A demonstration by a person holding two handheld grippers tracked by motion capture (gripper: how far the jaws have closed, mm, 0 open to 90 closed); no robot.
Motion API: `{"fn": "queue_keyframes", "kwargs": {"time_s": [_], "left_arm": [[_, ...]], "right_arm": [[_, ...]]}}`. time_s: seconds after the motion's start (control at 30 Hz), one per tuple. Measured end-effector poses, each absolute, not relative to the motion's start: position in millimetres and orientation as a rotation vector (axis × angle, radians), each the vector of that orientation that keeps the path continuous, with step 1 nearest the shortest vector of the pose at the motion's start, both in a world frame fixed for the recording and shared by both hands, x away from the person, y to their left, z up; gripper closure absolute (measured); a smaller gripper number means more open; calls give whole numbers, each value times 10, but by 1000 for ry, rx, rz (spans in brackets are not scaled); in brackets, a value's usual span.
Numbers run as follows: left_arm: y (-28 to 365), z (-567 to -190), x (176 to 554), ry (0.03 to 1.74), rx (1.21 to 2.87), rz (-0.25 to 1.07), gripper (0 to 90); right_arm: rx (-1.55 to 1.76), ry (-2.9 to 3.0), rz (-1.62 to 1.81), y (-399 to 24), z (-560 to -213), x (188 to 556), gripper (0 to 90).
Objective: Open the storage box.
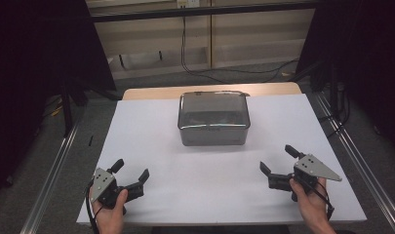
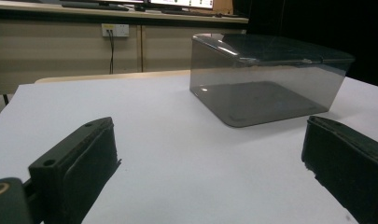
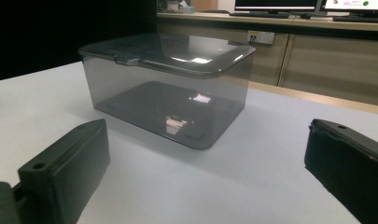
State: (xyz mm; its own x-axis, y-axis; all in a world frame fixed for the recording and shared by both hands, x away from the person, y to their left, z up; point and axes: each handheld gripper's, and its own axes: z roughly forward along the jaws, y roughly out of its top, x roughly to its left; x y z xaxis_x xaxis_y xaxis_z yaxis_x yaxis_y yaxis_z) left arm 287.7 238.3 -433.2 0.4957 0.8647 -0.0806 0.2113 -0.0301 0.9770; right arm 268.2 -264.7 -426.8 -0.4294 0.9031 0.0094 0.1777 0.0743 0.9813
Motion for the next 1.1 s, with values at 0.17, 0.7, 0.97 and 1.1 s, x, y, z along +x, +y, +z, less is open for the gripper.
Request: {"fn": "queue_keyframes", "kwargs": {"time_s": [0.17, 0.7, 0.97, 1.1], "left_arm": [[2383, -4330, 2873, 966, 1539, 685, 32], [2370, -4323, 2885, 964, 1535, 692, 32], [2364, -4329, 2888, 960, 1546, 690, 32], [2375, -4333, 2886, 966, 1542, 689, 32]], "right_arm": [[1051, 1731, 1421, -2528, -4259, 2753, 0], [964, 1814, 1457, -2290, -4248, 2917, 0], [980, 1828, 1500, -2189, -4226, 3018, 4], [970, 1828, 1513, -2146, -4202, 3046, 3]]}}
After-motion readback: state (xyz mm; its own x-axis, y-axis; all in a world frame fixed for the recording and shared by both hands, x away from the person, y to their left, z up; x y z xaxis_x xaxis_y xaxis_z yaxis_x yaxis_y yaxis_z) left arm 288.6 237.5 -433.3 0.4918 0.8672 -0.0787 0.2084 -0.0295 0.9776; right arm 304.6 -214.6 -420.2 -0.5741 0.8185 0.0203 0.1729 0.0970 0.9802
